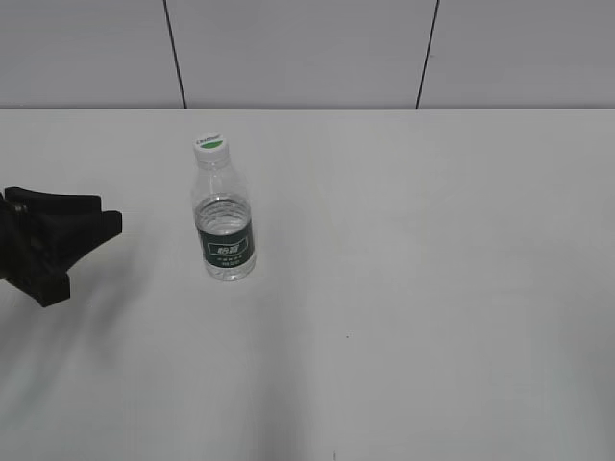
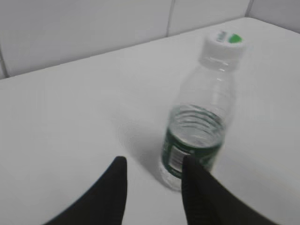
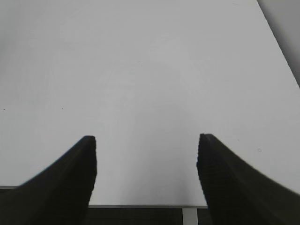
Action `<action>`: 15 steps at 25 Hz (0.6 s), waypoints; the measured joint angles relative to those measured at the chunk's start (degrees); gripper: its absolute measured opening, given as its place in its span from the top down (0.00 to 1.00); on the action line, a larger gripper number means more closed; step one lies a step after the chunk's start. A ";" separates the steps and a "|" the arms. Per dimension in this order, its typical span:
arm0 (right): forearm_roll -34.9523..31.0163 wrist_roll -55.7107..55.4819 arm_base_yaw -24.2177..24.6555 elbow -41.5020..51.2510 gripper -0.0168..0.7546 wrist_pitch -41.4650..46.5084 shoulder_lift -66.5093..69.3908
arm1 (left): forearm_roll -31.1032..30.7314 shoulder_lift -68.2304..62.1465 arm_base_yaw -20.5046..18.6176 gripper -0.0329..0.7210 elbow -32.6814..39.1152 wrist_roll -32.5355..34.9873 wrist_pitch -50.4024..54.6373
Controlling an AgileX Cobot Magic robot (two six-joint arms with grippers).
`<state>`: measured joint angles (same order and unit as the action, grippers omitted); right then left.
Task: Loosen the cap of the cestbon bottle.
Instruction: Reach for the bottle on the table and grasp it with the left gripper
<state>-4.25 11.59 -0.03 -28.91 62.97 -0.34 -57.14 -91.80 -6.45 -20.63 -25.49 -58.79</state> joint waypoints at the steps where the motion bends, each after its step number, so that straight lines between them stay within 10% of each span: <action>1: 0.00 0.00 0.00 0.00 0.31 0.00 0.00 | -2.66 -0.36 -0.22 0.64 -0.20 -0.51 -0.58; 9: 0.00 0.00 0.00 0.00 0.31 0.00 0.00 | -15.02 -8.73 0.04 0.60 -10.80 -11.58 -1.45; 15: 0.00 0.00 0.00 0.00 0.31 0.00 0.00 | -17.64 -14.16 2.22 0.19 -15.83 -15.79 -1.88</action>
<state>-4.25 11.59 -0.03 -28.91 62.97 -0.34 -74.78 -105.96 -4.23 -36.47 -41.28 -60.67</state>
